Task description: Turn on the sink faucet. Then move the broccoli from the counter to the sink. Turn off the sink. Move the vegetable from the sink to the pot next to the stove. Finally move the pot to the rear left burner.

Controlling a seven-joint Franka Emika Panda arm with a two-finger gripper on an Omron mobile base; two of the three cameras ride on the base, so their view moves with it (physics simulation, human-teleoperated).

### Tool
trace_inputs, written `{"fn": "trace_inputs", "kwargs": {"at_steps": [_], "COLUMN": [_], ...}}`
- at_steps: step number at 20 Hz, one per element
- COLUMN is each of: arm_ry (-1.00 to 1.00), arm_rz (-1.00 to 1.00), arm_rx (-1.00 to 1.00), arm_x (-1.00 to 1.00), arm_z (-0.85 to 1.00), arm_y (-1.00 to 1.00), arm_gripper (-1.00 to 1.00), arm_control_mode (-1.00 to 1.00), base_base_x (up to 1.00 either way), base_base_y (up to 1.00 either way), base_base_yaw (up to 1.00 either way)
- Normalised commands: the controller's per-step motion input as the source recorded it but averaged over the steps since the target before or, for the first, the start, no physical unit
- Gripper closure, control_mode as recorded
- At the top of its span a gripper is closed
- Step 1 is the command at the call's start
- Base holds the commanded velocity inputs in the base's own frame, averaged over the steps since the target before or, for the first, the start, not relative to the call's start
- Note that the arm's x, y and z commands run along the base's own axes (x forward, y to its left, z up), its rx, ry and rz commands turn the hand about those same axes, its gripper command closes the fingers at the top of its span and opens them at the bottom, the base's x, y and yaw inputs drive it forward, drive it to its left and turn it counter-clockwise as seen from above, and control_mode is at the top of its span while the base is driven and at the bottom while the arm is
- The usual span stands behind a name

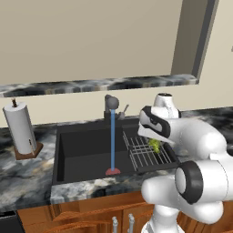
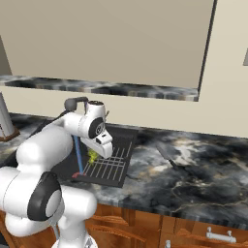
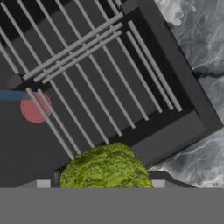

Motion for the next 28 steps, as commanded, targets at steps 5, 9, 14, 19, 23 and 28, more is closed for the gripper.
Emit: {"fn": "trace_inputs", "kwargs": {"at_steps": [5,9,14,19,23,28], "arm_ry": [-0.01,-0.01,0.00,0.00,0.00,0.00], "arm_rz": [0.03,0.04,0.06,0.06,0.06,0.05], "arm_rx": [0.00,0.00,-0.02,-0.04,-0.05,-0.07], "arm_x": [0.11,0.18,0.23,0.24,0.28,0.27], "arm_z": [0.10,0.05,0.00,0.00,0.00,-0.08], "arm_y": [0.73,0.72,0.75,0.76,0.74,0.58], "arm_gripper": [1.00,1.00,1.00,1.00,1.00,1.00], "arm_control_mode": [-1.00,-1.00,-1.00,-1.00,-1.00,-1.00], "base_base_x": [0.00,0.00,0.00,0.00,0.00,0.00], "base_base_y": [0.00,0.00,0.00,0.00,0.00,0.00], "base_base_yaw": [0.00,0.00,0.00,0.00,0.00,0.00]}}
